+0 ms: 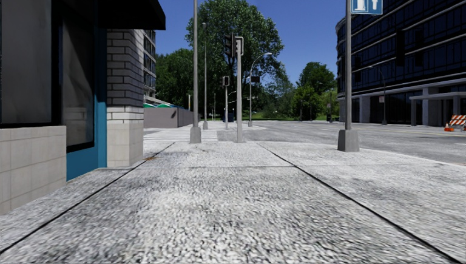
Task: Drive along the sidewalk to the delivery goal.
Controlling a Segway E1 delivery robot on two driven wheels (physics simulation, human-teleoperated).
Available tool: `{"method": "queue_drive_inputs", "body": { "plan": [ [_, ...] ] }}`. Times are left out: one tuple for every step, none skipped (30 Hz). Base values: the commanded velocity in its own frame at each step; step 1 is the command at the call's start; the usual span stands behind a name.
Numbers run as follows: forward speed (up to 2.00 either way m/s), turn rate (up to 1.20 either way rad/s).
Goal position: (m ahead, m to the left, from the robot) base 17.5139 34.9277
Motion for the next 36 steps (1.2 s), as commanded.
{"method": "queue_drive_inputs", "body": {
  "plan": [
    [2.00, 0.00],
    [2.00, 0.00],
    [2.00, 0.00],
    [2.00, 0.00],
    [2.00, 0.00],
    [2.00, 0.00],
    [2.00, 0.00],
    [2.00, 0.00],
    [2.00, 0.00],
    [2.00, 0.00],
    [2.00, 0.00],
    [2.00, 0.51],
    [2.00, 0.73],
    [2.00, 0.80],
    [2.00, 0.80],
    [2.00, 0.71],
    [2.00, 0.00],
    [2.00, 0.00],
    [2.00, 0.00],
    [2.00, 0.00],
    [2.00, 0.00],
    [2.00, 0.00],
    [2.00, 0.00],
    [2.00, 0.00],
    [2.00, 0.00],
    [2.00, 0.00],
    [2.00, 0.00],
    [2.00, 0.00],
    [2.00, 0.00],
    [2.00, 0.00],
    [2.00, 0.05],
    [2.00, 0.19],
    [2.00, 0.19],
    [2.00, 0.38],
    [2.00, 0.60],
    [2.00, 0.70]
  ]
}}
